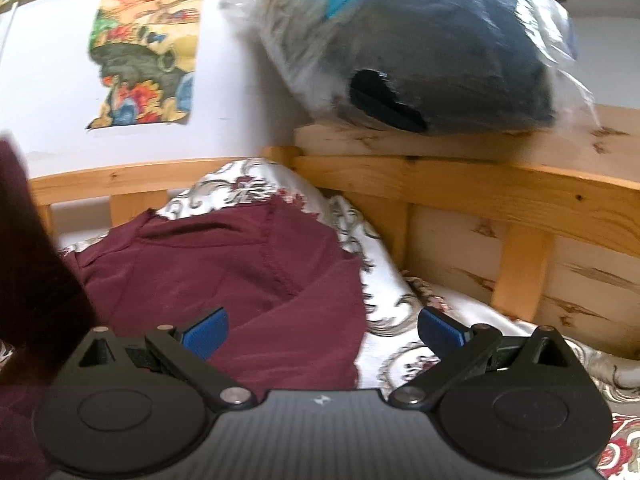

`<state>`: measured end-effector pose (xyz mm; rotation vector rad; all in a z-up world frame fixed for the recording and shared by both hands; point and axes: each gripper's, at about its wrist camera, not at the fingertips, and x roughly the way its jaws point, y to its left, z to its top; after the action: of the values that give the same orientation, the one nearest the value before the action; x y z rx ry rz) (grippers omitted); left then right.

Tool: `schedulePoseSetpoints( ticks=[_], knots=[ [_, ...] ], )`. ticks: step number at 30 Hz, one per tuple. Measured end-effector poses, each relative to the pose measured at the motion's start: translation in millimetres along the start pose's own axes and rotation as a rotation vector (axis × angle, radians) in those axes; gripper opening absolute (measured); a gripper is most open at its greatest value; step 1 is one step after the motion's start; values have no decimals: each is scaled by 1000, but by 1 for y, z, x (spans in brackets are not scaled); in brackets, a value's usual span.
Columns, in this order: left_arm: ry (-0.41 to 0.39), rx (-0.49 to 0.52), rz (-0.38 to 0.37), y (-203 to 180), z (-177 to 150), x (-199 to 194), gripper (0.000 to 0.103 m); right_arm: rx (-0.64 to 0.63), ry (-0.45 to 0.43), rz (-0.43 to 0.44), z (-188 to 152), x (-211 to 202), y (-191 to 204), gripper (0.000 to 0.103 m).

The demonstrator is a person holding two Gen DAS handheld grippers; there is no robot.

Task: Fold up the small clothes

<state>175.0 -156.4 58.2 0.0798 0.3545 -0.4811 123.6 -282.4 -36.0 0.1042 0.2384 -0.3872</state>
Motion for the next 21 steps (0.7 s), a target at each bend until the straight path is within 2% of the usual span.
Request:
schedulePoseSetpoints(
  ticks=[8, 12, 14, 16, 17, 19, 21],
  knots=[
    [140, -52, -31, -4, -50, 13, 6, 110, 31, -14, 2, 7, -23, 103],
    [213, -65, -45, -6, -68, 24, 9, 121, 31, -16, 2, 6, -25, 103],
    [266, -90, -68, -5, -76, 30, 17, 117, 28, -16, 3, 5, -25, 103],
    [310, -126, -104, -3, -84, 31, 37, 117, 31, -12, 3, 3, -25, 103],
    [324, -137, -121, -3, -86, 30, 41, 117, 34, -9, 3, 3, -24, 103],
    [334, -146, -143, -2, -90, 23, 57, 106, 39, 5, 4, 2, -21, 103],
    [321, -138, -144, -1, -93, 12, 68, 81, 46, 29, 5, 0, -14, 103]
  ],
)
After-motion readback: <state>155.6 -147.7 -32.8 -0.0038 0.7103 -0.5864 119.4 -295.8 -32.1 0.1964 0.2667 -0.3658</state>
